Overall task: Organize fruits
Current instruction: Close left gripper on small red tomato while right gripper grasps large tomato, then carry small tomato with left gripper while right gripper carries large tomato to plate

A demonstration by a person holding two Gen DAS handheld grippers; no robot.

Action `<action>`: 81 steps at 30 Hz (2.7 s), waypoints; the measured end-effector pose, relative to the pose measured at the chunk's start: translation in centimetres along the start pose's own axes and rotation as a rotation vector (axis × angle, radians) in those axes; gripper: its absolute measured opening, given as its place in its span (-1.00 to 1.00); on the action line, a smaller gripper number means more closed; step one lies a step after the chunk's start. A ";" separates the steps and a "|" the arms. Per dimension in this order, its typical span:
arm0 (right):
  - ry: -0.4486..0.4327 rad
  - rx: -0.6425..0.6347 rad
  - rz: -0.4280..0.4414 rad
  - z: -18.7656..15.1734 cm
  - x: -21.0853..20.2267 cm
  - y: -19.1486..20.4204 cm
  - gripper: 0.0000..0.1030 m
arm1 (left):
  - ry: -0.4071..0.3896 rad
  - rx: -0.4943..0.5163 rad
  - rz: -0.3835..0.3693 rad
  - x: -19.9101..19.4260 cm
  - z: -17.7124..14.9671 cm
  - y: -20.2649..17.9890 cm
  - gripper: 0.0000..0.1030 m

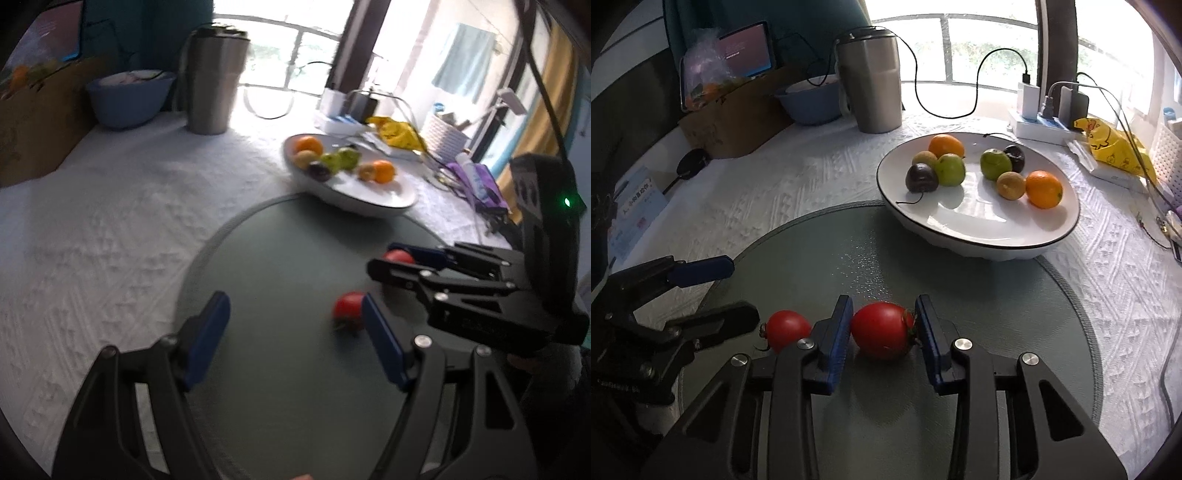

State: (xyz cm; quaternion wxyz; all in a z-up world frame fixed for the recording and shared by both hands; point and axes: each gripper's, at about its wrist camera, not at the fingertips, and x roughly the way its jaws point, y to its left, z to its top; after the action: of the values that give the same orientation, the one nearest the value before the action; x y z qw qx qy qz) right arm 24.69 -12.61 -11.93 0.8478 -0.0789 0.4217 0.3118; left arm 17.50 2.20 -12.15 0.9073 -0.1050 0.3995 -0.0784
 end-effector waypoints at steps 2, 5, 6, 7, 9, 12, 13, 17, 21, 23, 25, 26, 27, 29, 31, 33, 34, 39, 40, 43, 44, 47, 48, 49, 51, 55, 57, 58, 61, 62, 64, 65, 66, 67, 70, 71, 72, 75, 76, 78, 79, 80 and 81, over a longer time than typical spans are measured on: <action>-0.005 0.003 -0.005 0.0 -0.3 -0.2 -0.28 | 0.001 0.029 -0.013 0.2 0.1 -0.9 0.46; -0.013 0.012 -0.012 -0.1 -0.7 -0.7 -0.28 | 0.024 0.050 -0.005 1.1 0.2 -1.5 0.46; -0.015 0.015 -0.014 -0.1 -0.9 -0.9 -0.28 | 0.029 0.052 -0.003 1.3 0.2 -1.7 0.46; -0.018 0.018 -0.015 -0.2 -1.0 -1.0 -0.28 | 0.035 0.056 -0.003 1.6 0.2 -1.8 0.46; -0.026 0.020 -0.011 -0.3 -1.3 -1.2 -0.28 | 0.045 0.075 0.004 2.1 0.2 -2.2 0.46; -0.032 0.023 -0.013 -0.4 -1.5 -1.5 -0.28 | 0.047 0.092 0.012 2.4 0.1 -2.5 0.45; -0.033 0.025 -0.013 -0.4 -1.5 -1.5 -0.28 | 0.045 0.098 0.014 2.5 0.1 -2.6 0.44; -0.049 0.026 -0.004 -0.4 -1.8 -1.6 -0.28 | 0.049 0.136 0.044 2.7 0.1 -3.1 -0.09; -0.058 0.026 -0.001 -0.4 -2.0 -1.5 -0.28 | 0.053 0.162 0.063 2.9 0.0 -3.5 -0.40; -0.062 0.027 -0.001 -0.4 -2.2 -1.6 -0.28 | 0.054 0.165 0.062 2.8 0.0 -3.6 -0.46; -0.069 0.029 -0.003 -0.5 -2.5 -1.7 -0.28 | 0.056 0.164 0.058 2.8 -0.1 -3.6 -0.46; -0.071 0.030 -0.004 -0.4 -2.6 -1.8 -0.28 | 0.058 0.165 0.060 2.7 -0.1 -3.7 -0.46; -0.074 0.031 -0.005 -0.4 -2.7 -1.8 -0.28 | 0.058 0.166 0.060 2.7 -0.1 -3.7 -0.46; -0.082 0.033 -0.009 -0.3 -3.1 -2.0 -0.28 | 0.059 0.168 0.056 2.6 -0.2 -3.9 -0.46; -0.091 0.034 -0.012 -0.2 -3.5 -2.1 -0.28 | 0.056 0.170 0.052 2.3 0.0 -4.1 -0.46; -0.105 0.034 -0.014 0.0 -4.0 -2.3 -0.28 | 0.049 0.176 0.052 2.0 0.2 -4.4 -0.46; -0.110 0.035 -0.016 0.2 -4.3 -2.3 -0.28 | 0.044 0.180 0.053 1.8 0.3 -4.6 -0.46; -0.131 0.030 -0.024 0.8 -5.3 -2.7 -0.28 | 0.013 0.194 0.061 0.8 1.5 -5.3 -0.46; -0.133 0.030 -0.028 0.8 -5.5 -2.9 -0.28 | 0.010 0.195 0.062 0.8 1.6 -5.3 -0.46; -0.125 0.040 -0.027 0.3 -5.8 -3.4 -0.28 | 0.003 0.198 0.062 0.7 1.9 -5.5 -0.46; -0.118 0.044 -0.026 0.0 -5.7 -3.5 -0.28 | 0.003 0.197 0.061 0.7 1.8 -5.6 -0.46; -0.089 0.062 -0.006 -0.8 -5.2 -3.8 -0.28 | 0.011 0.195 0.051 0.9 1.5 -5.7 -0.46; -0.081 0.066 -0.001 -1.0 -5.1 -3.7 -0.28 | 0.014 0.196 0.048 0.9 1.3 -5.7 -0.46; -0.076 0.066 0.006 -1.3 -4.9 -3.5 -0.28 | 0.016 0.197 0.046 0.9 1.1 -5.8 -0.46; -0.062 0.061 0.017 -1.4 -4.4 -3.2 -0.28 | 0.019 0.197 0.043 0.9 0.9 -5.8 -0.46; -0.032 0.070 0.003 -1.6 -3.2 -3.0 -0.22 | 0.013 0.192 0.045 0.7 0.8 -5.6 -0.46; -0.017 0.067 -0.005 -1.7 -2.7 -2.9 -0.16 | 0.007 0.188 0.049 0.5 0.9 -5.4 -0.46; -0.012 0.067 -0.001 -1.7 -2.6 -3.0 -0.11 | 0.006 0.186 0.050 0.4 0.9 -5.3 -0.46; 0.008 0.062 0.013 -1.9 -2.1 -2.9 -0.11 | 0.005 0.182 0.049 0.5 1.0 -5.0 -0.46; 0.015 0.058 0.014 -2.0 -2.0 -2.8 -0.11 | 0.005 0.181 0.048 0.5 1.0 -5.0 -0.46; 0.015 0.050 0.015 -2.2 -2.0 -2.7 -0.11 | 0.005 0.182 0.045 0.6 1.1 -5.0 -0.46; 0.015 0.052 0.020 -2.2 -2.1 -2.8 -0.11 | 0.004 0.182 0.044 0.6 1.1 -5.1 -0.46; 0.013 0.055 0.029 -2.2 -2.1 -2.8 -0.19 | 0.003 0.182 0.044 0.6 1.1 -5.1 -0.46; 0.013 0.054 0.030 -2.2 -2.2 -2.9 -0.26 | 0.003 0.182 0.043 0.5 1.1 -5.1 -0.46; 0.007 0.049 0.021 -2.1 -2.4 -2.9 -0.28 | -0.005 0.186 0.043 0.4 1.3 -5.2 -0.46; 0.003 0.050 0.022 -2.1 -2.5 -2.9 -0.28 | -0.007 0.187 0.043 0.3 1.4 -5.3 -0.46; -0.004 0.049 0.021 -2.0 -2.7 -3.0 -0.28 | -0.009 0.187 0.044 0.3 1.5 -5.3 -0.46; -0.016 0.046 0.019 -1.6 -3.2 -3.0 -0.28 | -0.016 0.189 0.047 0.1 1.8 -5.4 -0.46; -0.023 0.045 0.019 -1.5 -3.5 -3.0 -0.28 | -0.018 0.190 0.047 0.1 2.0 -5.4 -0.46; -0.033 0.044 0.017 -1.2 -3.8 -3.1 -0.28 | -0.024 0.193 0.048 0.0 2.3 -5.5 -0.46; -0.040 0.045 0.016 -0.9 -4.0 -3.2 -0.28 | -0.027 0.194 0.048 0.0 2.5 -5.6 -0.46; -0.046 0.046 0.015 -0.8 -4.1 -3.3 -0.28 | -0.029 0.196 0.048 0.0 2.7 -5.7 -0.46; -0.052 0.047 0.012 -0.6 -4.3 -3.5 -0.28 | -0.032 0.197 0.047 0.0 2.8 -5.8 -0.46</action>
State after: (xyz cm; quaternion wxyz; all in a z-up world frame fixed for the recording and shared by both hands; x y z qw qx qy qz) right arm 24.44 -17.55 -9.48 0.8582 -0.0483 0.4072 0.3089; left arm 19.25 -3.01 -8.80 0.9211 -0.0070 0.3777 -0.0942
